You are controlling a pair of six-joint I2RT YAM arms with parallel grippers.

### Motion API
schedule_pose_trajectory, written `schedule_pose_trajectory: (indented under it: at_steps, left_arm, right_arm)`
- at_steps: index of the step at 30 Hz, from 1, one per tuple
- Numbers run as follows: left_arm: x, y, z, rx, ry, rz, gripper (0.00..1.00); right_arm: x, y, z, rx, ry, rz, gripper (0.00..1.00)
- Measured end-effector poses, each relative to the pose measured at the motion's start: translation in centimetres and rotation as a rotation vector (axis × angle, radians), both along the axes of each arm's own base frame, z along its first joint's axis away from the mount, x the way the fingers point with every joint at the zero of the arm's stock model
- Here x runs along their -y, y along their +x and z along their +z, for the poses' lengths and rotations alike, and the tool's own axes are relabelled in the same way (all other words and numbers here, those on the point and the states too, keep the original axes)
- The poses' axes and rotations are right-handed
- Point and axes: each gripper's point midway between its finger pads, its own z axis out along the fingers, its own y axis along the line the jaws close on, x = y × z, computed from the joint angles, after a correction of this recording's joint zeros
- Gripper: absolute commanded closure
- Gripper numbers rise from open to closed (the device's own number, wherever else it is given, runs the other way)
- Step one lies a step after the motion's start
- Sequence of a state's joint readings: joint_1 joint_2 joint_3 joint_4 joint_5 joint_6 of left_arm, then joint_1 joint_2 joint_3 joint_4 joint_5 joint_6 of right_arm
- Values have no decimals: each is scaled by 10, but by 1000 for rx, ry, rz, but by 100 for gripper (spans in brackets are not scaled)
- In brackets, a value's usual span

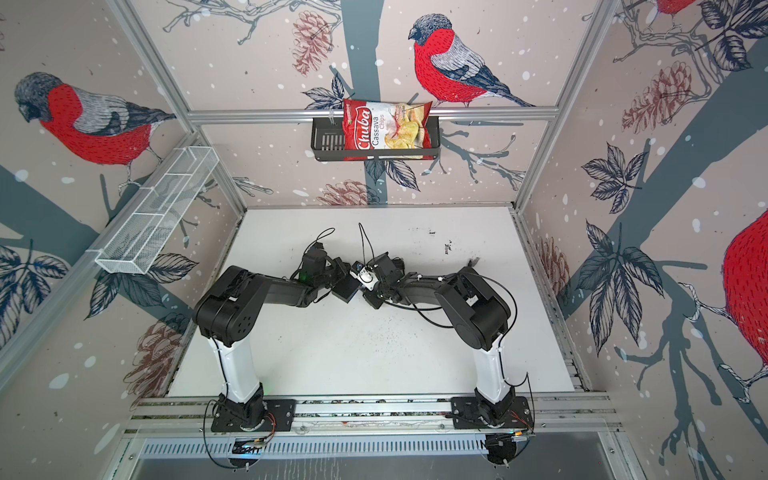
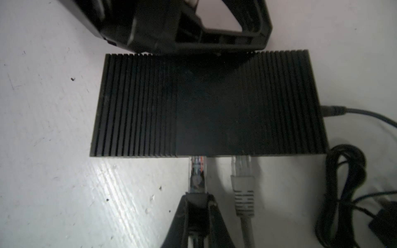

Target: Insert the plug into the switch port

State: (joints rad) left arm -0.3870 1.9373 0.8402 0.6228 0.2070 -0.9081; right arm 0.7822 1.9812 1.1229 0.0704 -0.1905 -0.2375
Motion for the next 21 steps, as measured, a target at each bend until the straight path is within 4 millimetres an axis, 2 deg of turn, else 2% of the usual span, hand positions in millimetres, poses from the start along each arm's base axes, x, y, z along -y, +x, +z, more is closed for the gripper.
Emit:
schedule_pose_trajectory:
  at_steps: [6, 11, 16, 21]
  left_arm:
    - [0, 0, 0, 4, 7, -7, 92]
    - [0, 0, 0, 8, 12, -9, 92]
    - [1, 0, 0, 9, 12, -11, 93]
    - [-1, 2, 0, 18, 23, -4, 94]
  right_arm:
    - [-5, 0, 11, 25, 7, 6, 100]
    - [-6, 0, 12, 21, -2, 5, 100]
    - [-6, 1, -1, 2, -21, 5, 100]
    - [-10, 4, -2, 2, -17, 2, 100]
